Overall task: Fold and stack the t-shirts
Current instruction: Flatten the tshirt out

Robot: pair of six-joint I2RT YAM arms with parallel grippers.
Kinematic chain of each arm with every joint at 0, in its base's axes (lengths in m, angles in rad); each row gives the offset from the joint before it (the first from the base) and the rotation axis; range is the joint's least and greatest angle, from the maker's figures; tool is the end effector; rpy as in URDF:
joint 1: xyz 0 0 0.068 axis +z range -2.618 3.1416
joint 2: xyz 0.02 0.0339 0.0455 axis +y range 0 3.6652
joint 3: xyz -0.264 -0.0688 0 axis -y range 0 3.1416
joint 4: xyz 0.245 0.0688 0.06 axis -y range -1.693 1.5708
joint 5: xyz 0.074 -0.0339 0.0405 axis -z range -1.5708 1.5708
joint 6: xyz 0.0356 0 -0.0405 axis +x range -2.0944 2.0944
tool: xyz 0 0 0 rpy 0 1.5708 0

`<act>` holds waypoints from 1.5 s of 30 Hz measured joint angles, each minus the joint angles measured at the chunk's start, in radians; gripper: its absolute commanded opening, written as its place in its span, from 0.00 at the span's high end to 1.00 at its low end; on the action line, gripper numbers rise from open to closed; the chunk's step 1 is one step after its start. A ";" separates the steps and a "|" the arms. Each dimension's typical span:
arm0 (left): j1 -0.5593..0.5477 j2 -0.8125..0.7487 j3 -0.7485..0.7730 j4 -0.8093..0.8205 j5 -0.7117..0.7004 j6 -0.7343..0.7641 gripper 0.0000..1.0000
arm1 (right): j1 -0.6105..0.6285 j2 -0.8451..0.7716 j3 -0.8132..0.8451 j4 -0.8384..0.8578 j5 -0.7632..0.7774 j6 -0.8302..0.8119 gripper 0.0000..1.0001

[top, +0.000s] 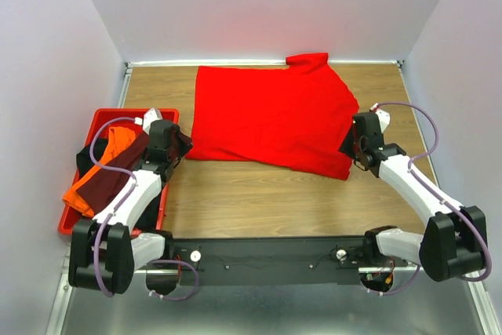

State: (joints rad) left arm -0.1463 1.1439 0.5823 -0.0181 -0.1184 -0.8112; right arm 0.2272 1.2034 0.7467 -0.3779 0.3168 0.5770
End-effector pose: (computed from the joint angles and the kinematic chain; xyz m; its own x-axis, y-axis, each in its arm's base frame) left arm 0.2395 -0.0310 0.2142 -0.4073 -0.6678 -0.6230 -0.3606 0.7443 -0.5621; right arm 0.2402 0.0441 0.2258 -0.6107 0.3909 -0.6887 0.3853 0.9065 0.1728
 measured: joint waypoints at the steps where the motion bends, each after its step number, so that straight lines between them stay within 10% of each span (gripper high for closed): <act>1: 0.000 -0.012 0.002 -0.009 -0.002 0.004 0.64 | 0.000 0.000 0.006 -0.005 0.002 0.000 0.45; 20: -0.107 0.238 0.195 -0.036 0.000 0.014 0.73 | -0.239 0.528 0.245 0.053 0.024 0.008 0.50; 31: -0.111 0.238 0.195 -0.035 0.023 0.018 0.74 | -0.289 0.623 0.333 0.128 -0.002 0.027 0.96; 45: -0.146 0.283 0.195 -0.035 0.029 0.017 0.74 | -0.465 0.651 0.372 0.140 -0.097 0.029 0.79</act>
State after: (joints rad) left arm -0.2920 1.4269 0.7776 -0.0536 -0.0898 -0.7944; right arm -0.2379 1.8542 1.1187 -0.2379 0.2199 0.6060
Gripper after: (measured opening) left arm 0.263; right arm 0.111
